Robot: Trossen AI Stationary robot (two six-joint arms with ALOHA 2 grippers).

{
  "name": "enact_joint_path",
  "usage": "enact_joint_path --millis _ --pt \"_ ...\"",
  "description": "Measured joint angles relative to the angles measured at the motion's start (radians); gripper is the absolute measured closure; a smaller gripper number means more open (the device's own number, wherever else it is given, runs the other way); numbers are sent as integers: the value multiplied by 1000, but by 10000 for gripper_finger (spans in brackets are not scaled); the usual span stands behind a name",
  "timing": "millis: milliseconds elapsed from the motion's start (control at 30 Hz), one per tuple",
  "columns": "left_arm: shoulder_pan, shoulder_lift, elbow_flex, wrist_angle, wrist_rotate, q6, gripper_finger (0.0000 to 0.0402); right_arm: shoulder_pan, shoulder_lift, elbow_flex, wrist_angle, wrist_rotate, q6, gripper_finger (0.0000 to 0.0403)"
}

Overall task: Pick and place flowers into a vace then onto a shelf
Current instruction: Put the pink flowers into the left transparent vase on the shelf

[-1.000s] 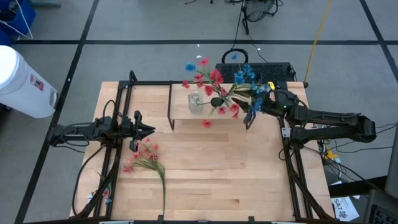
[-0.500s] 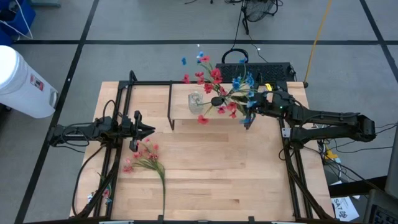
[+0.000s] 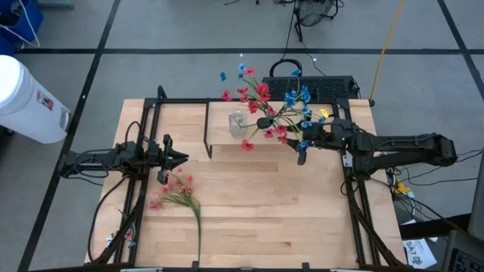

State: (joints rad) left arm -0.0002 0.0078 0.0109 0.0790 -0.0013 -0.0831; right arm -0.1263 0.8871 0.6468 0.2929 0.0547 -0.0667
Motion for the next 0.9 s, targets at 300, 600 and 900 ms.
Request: enact_joint_path --millis 300,600,900 --pt "0 0 0 0 0 0 344 144 0 0 -8 0 36 251" --pt "0 0 0 0 0 0 344 304 1 0 -6 81 57 252" --pt "0 0 0 0 0 0 344 459 152 0 149 128 108 252"
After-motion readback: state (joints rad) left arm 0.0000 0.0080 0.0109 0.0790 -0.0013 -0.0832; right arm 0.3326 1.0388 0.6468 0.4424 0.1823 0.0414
